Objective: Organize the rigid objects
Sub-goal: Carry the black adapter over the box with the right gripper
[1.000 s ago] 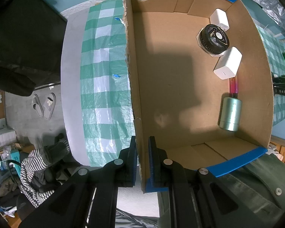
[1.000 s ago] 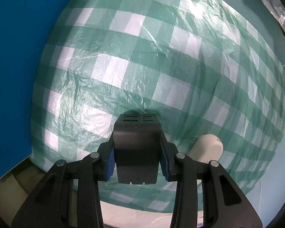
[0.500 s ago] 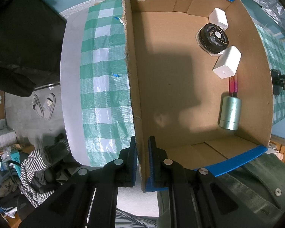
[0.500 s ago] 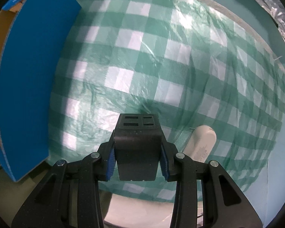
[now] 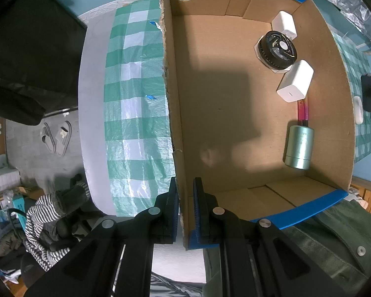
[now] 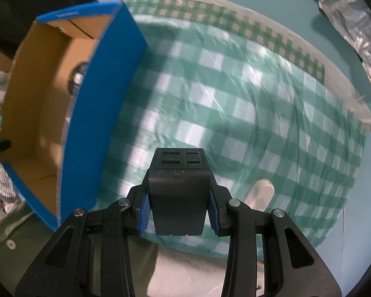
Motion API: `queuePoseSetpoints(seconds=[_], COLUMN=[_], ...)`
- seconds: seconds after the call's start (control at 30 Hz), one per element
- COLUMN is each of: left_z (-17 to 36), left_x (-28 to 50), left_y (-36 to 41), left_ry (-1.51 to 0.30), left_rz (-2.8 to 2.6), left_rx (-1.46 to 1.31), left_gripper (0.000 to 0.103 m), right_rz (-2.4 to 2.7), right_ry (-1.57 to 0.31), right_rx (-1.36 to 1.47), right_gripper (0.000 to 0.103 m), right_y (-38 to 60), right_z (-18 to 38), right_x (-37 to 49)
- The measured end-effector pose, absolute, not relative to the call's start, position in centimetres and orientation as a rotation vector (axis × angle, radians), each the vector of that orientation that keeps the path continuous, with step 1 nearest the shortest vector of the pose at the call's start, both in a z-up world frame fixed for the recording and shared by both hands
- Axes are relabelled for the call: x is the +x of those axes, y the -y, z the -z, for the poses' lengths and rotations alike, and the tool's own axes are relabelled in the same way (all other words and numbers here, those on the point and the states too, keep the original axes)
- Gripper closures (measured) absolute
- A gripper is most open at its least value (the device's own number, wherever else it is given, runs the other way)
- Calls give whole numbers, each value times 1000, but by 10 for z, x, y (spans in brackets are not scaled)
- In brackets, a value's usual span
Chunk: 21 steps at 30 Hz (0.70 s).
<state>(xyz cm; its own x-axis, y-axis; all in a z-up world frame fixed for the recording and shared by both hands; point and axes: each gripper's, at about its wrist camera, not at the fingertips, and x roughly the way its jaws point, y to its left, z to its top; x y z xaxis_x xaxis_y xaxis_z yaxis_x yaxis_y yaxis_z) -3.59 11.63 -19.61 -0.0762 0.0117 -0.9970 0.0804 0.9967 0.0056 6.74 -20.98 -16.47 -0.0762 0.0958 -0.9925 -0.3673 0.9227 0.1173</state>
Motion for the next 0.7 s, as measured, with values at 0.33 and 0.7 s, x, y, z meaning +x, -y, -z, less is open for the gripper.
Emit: queuePoseSetpoints(seconds=[0.33, 0.7], left_z=[196, 196], left_x=[-36, -38], left_y=[-116, -120], left_ry=[-1646, -1642], left_rz=[57, 52], left_rx=[69, 56], left_gripper=[92, 92], right_rz=[-495, -600], right_ry=[-1523, -1489], right_rx=[-252, -323], right_gripper=[66, 66], right_y=[158, 100], right_z=[120, 108], right_x=[76, 82])
